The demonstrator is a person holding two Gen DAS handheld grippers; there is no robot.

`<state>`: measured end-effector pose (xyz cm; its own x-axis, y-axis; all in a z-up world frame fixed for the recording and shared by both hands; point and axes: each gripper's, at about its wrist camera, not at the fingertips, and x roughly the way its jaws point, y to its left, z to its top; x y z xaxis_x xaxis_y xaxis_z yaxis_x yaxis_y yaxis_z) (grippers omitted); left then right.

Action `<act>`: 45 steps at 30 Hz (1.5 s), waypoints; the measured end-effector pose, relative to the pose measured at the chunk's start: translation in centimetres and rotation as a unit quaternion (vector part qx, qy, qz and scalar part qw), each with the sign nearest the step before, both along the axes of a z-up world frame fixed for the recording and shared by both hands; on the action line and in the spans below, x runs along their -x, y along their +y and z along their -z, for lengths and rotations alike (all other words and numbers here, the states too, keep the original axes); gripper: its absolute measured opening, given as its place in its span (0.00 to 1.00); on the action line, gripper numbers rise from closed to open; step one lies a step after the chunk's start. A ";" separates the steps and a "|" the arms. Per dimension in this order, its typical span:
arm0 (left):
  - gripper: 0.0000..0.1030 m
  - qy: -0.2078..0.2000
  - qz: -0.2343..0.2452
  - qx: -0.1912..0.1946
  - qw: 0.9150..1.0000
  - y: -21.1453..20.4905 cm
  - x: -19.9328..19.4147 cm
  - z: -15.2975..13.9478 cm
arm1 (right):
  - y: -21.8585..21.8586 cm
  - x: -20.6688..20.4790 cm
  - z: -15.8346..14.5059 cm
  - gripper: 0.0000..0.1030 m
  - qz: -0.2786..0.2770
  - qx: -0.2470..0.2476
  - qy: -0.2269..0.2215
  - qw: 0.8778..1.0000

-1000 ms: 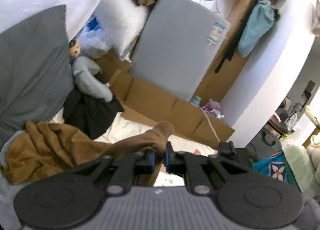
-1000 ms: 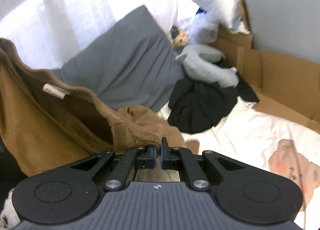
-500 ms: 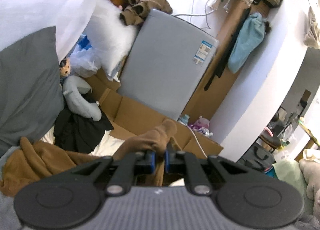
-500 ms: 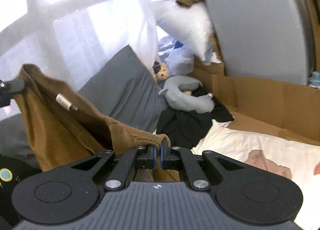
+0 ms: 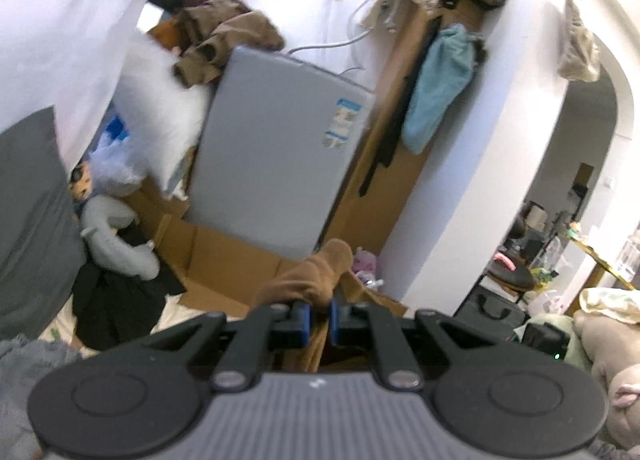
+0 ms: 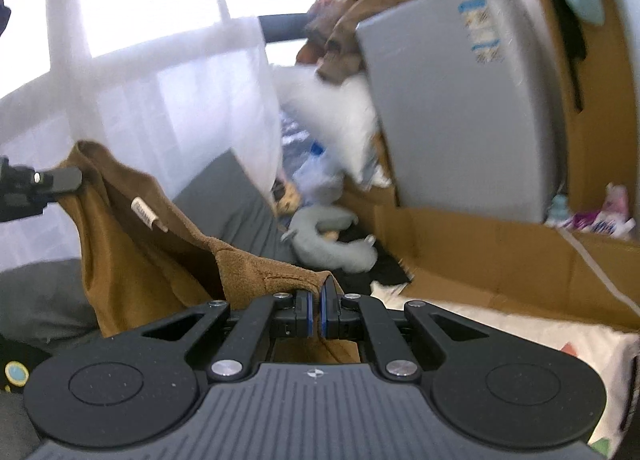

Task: Fold clothes
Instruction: 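Grasp the sweatshirt hem with the right gripper while the left gripper holds it up, then carry the sweatshirt with both grippers and lay it onto the sheet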

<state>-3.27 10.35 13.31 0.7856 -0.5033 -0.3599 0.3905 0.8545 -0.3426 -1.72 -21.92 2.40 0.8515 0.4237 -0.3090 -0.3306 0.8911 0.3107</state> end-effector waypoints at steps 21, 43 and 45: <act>0.09 -0.064 0.089 0.024 0.994 -8.5 4.1 -7.6 | -10.1 10.6 -12.9 0.02 0.092 0.008 -0.092 0.991; 0.10 0.048 0.141 -0.058 0.987 -14.1 -7.0 -1.1 | -15.0 4.6 -8.2 0.02 0.074 0.051 0.050 0.995; 0.10 0.064 0.143 -0.068 0.985 -14.4 -8.8 0.0 | -15.6 3.0 -6.7 0.02 0.067 0.041 0.071 0.994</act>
